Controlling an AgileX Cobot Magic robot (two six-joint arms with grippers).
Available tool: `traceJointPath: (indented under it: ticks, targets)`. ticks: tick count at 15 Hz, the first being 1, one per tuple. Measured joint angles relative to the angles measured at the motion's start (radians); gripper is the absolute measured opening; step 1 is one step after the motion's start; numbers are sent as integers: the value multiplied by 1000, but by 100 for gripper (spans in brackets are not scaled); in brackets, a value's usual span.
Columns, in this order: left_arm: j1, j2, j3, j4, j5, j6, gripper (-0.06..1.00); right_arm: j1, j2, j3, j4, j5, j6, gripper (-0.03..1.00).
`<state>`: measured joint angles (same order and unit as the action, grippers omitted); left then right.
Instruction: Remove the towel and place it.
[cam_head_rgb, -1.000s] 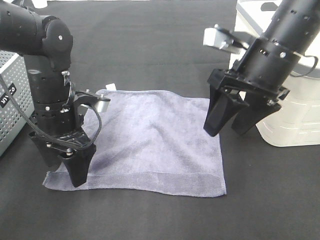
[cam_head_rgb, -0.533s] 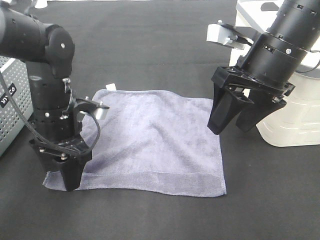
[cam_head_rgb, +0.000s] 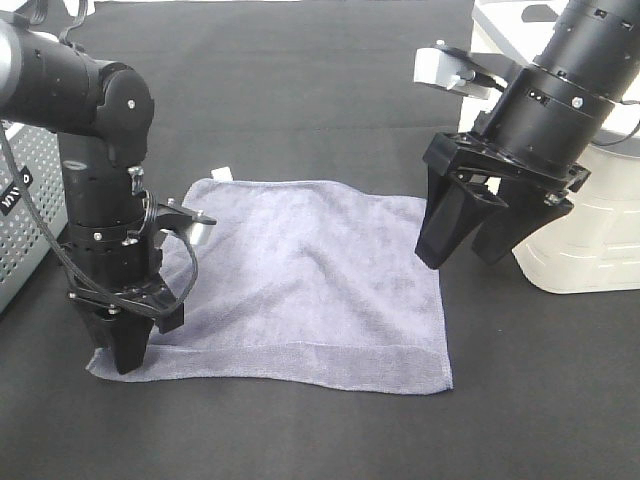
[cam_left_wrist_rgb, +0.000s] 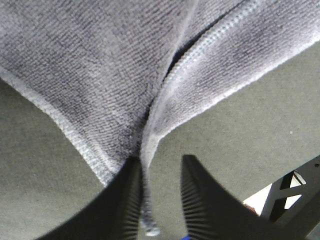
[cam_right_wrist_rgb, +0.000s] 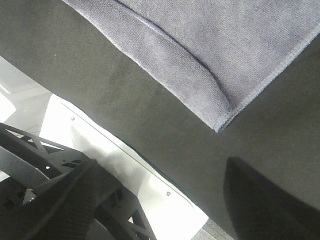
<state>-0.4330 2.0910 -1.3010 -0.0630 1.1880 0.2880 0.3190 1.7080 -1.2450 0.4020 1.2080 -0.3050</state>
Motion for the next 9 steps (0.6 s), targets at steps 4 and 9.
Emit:
traceJointPath:
  ticks: [4,9]
  targets:
    - [0,0,0,19,14,-2,0,0,0,0,0,0,6,68]
    - [0,0,7,22,19,42,0,0,0,0,0,0,8,68]
